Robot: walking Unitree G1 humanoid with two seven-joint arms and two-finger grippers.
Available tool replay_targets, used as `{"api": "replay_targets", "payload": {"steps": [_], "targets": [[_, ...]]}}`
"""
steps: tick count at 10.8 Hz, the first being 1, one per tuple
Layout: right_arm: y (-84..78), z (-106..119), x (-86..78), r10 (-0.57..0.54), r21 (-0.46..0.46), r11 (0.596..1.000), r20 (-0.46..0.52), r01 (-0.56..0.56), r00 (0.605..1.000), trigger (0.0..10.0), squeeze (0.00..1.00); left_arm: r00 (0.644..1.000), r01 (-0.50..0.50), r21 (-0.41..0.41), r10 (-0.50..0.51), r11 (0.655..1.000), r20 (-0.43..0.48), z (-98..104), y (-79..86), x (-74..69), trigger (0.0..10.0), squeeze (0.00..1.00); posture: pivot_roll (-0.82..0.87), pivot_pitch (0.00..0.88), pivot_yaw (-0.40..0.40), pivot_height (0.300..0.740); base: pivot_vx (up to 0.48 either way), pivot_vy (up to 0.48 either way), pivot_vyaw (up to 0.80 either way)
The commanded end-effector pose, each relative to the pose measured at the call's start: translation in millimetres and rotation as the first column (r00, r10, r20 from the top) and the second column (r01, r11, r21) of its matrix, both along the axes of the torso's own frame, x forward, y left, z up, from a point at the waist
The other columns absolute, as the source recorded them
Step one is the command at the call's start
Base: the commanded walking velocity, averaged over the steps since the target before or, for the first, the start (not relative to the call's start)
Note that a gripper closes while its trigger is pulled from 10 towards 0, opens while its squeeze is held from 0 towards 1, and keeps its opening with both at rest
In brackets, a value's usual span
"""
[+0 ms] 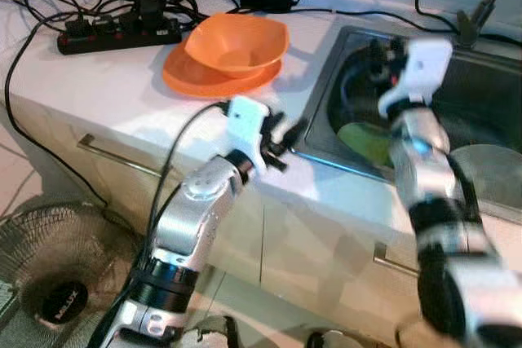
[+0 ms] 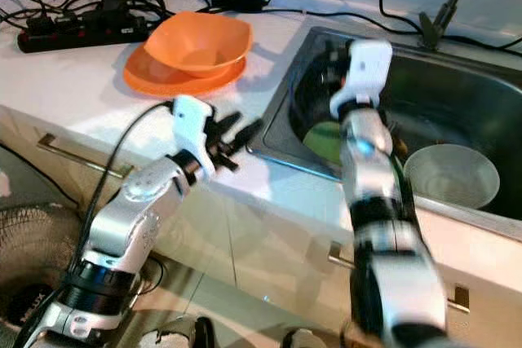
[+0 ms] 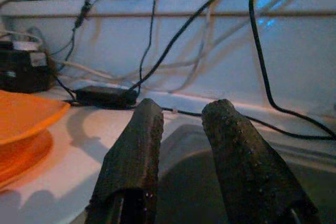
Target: Kitchen organization
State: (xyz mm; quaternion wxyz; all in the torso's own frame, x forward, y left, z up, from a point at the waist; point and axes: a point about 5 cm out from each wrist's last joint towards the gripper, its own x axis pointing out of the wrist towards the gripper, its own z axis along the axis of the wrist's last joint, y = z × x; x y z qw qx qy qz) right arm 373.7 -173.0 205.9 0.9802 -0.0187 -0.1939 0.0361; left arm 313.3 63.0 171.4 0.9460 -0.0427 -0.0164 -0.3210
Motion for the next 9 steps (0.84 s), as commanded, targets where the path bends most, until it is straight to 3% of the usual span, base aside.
{"api": "replay_targets", "payload": {"steps": [1, 4, 6, 9], "targets": [[2.8, 9, -4.8, 0.024, 0.008, 1.000, 0.040, -0.025, 0.999, 10.0, 0.00, 0.999, -0.033, 0.008, 0.033, 0.999, 0.006, -2, 3.3, 2.0, 10.0, 0.00, 0.03, 0.046, 0.002, 0.740, 0.000, 0.000, 0.00], [8.3, -11, -31.3, 0.067, 0.029, 0.997, -0.010, -0.066, 0.998, 10.0, 0.00, 0.995, -0.085, 0.027, 0.083, 0.996, 0.051, -2, 8.2, 4.4, 10.0, 0.00, 0.02, 0.050, 0.004, 0.740, 0.000, 0.000, 0.00], [17.8, -20, -38.1, 0.083, 0.068, 0.995, -0.048, -0.079, 0.995, 10.0, 0.00, 0.984, -0.140, 0.078, 0.130, 0.987, 0.125, 5, 15.4, 10.2, 10.0, 0.00, 0.02, 0.062, 0.009, 0.740, 0.000, 0.000, 0.00], [36.1, -39, -45.9, 0.107, 0.127, 0.988, -0.139, -0.089, 0.984, 10.0, 0.00, 0.940, -0.240, 0.235, 0.165, 0.942, 0.299, 29, 35.7, 30.5, 10.0, 0.00, 0.03, 0.072, 0.023, 0.740, 0.000, 0.000, 0.00]]}}
